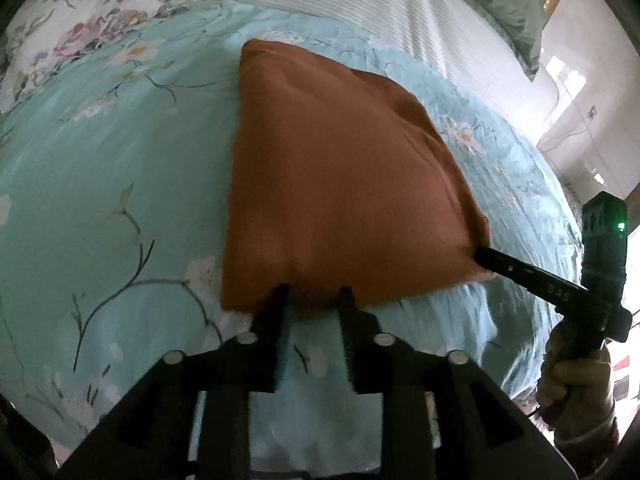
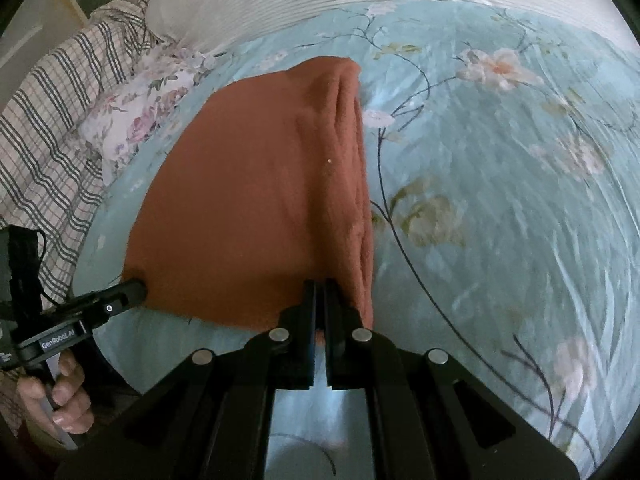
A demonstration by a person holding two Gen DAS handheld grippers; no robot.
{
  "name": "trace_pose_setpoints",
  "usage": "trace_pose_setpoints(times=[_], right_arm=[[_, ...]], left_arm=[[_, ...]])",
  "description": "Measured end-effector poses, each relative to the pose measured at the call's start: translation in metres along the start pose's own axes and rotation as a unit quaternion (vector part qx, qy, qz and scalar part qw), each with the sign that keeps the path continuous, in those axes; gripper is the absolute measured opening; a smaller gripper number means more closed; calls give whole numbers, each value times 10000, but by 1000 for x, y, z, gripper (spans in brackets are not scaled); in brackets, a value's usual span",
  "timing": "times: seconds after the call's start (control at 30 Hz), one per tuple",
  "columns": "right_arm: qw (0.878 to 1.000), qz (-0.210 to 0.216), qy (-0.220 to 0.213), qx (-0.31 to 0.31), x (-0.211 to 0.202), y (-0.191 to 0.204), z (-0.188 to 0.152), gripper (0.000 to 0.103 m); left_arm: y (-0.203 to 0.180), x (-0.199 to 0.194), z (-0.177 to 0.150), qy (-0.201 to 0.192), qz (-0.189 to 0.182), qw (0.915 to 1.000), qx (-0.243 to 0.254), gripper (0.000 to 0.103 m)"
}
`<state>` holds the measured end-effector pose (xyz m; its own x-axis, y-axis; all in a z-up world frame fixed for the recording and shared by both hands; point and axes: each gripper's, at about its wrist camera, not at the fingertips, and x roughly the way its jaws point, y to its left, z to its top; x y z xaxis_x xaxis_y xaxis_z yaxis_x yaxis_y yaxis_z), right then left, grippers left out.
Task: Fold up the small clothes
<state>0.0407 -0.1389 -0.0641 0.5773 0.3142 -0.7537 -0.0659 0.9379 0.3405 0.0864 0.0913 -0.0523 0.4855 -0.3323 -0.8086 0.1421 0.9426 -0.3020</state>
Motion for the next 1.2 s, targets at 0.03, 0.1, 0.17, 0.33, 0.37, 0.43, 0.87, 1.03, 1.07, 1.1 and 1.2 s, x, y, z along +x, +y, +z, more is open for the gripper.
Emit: trace_pose_setpoints(times=[0.03,0.1,0.17,0.33,0.37,0.43,0.87,1.03,1.07,1.1,1.2], right_arm=[[10000,-4,-19,11,-4,0,-2,5],[10000,-7,-46,-2,-9,2,-4,13],[9999,6,-98,-21,-17,5,-8,40],[9991,-54,-343,-230,-36,11,-16,79],[9992,-51,-311,-252,-38,12,-18,79],[9991,-71,-297,-292,-40,13,-21,79],[9989,-44,-79,-451,-38,18,-36,81],[9988,-11,-39,-484,-35,23,-35,81],[9988,8,-29,-485,-35,24,-34,81],[9987,30,-20,-501,-33,24,-31,81],[9985,36,-63,-538,-32,25,-21,81]], left_arm=[[-1,-1,-1,-2,23,10000,8,39],[-4,-6,-6,-33,168,9998,55,48],[-2,-12,-12,-83,401,9991,104,57],[5,-26,-19,-136,541,9984,-60,72],[7,-28,-20,-153,591,9981,-97,76],[9,-32,-22,-165,841,9962,-138,80],[-9,-49,-42,-336,2329,9706,500,82],[-11,-54,-39,-413,2298,9710,516,82],[-12,-54,-37,-425,2298,9709,530,82],[-12,-55,-35,-437,2295,9708,546,82],[-11,-54,-25,-477,2291,9706,555,82]])
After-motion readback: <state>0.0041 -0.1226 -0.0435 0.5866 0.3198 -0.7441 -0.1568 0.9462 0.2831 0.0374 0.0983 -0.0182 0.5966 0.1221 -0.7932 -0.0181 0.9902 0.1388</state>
